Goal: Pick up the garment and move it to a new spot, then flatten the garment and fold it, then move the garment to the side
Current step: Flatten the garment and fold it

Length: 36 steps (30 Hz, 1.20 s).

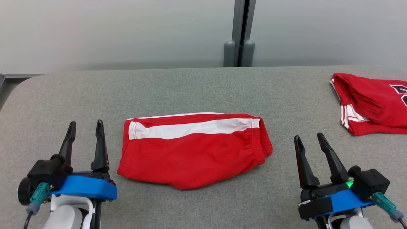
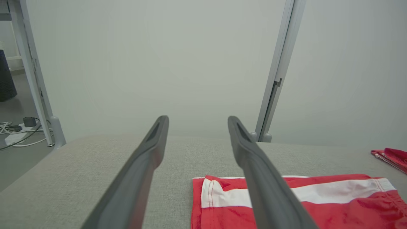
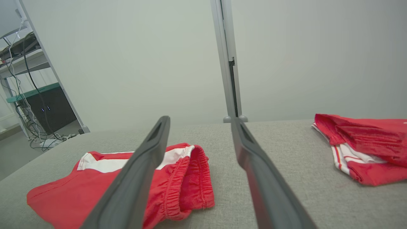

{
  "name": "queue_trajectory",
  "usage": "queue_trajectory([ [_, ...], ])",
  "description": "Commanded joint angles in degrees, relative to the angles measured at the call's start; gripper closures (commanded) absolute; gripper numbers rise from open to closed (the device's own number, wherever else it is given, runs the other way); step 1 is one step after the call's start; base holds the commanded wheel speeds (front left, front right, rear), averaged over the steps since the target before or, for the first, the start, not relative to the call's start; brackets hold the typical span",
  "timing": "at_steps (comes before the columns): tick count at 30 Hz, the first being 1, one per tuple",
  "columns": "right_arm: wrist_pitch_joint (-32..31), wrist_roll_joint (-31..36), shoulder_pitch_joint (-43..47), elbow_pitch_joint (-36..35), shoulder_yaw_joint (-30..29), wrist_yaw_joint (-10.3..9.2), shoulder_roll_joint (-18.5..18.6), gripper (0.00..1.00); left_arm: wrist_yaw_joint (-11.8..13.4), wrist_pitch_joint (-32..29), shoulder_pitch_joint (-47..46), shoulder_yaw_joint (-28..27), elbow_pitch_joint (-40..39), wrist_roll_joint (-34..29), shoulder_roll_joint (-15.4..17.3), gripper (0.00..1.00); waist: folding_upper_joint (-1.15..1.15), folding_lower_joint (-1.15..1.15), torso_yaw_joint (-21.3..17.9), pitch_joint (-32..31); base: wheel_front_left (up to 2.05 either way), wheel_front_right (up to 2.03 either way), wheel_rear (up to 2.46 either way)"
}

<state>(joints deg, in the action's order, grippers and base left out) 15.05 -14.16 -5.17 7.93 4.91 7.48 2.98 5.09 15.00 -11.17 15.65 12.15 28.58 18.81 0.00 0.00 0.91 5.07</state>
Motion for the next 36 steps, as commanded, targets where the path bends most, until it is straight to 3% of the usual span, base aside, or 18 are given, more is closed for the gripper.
queue_trajectory([
  [1, 0.2, 0.2, 1.0, -0.1, -0.3, 0.04, 0.1, 0.0, -0.1, 0.2, 1.0, -0.8, -0.5, -1.1, -0.4, 0.0, 0.0, 0.0, 0.1, -0.1, 0.0, 0.0, 0.0],
  [12, 0.2, 1.2, 3.6, 1.5, -2.9, 0.04, -0.1, 0.0, -3.1, 0.2, 9.1, -8.4, -1.4, -10.2, -5.6, 0.0, 0.0, 0.0, 1.6, -2.4, 0.0, 0.0, 0.0],
  [31, 0.2, 0.7, 4.1, 5.4, -3.3, 0.04, -0.1, 0.0, -8.3, 0.2, 11.6, -14.1, 0.4, -16.7, -11.1, 0.0, 0.0, 0.0, 1.9, -2.8, 0.0, 0.0, 0.0],
  [36, 0.1, 1.9, 0.2, 6.2, -2.4, 0.04, -0.1, 0.0, -9.3, 0.2, 10.8, -15.3, 0.4, -17.8, -12.2, 0.0, 0.0, 0.0, 2.0, -2.1, 0.0, 0.0, 0.0],
])
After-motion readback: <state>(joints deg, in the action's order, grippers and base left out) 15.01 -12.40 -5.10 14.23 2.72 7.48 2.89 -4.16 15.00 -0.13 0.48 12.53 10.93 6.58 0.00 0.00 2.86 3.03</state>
